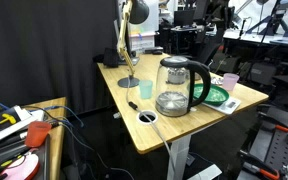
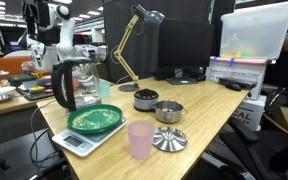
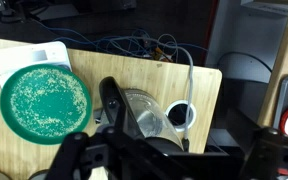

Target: Take the plate off the scale and put it on the table

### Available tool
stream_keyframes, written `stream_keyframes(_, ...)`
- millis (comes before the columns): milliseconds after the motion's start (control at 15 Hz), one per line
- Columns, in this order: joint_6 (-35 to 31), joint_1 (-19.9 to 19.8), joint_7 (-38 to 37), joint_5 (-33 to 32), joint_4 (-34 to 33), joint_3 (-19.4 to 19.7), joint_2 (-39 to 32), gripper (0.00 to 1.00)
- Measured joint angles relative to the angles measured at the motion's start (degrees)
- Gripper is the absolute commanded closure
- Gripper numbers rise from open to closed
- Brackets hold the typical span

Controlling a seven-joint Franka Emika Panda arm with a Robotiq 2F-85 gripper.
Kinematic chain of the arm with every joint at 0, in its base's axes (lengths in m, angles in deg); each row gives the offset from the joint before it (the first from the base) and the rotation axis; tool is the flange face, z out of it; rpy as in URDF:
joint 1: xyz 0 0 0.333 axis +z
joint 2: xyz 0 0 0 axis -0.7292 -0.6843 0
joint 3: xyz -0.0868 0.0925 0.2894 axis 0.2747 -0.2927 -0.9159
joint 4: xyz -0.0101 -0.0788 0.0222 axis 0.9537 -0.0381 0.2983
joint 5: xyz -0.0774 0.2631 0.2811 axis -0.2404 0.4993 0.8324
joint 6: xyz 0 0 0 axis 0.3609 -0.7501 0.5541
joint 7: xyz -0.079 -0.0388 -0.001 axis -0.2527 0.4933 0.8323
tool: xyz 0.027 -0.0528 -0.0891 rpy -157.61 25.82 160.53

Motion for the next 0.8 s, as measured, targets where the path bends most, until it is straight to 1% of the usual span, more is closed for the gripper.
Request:
stream_keyframes(467, 0.0, -0.09, 0.0, -0.05, 0.0, 0.0, 0.02, 0.0)
stream_keyframes(600, -0.53, -1.11, -0.22, -0.83, 0.03, 0.11, -0.07, 0.0)
stream_keyframes(800, -4.64, -4.28, -2.2, -4.57, 0.31, 0.61, -0.66, 0.0)
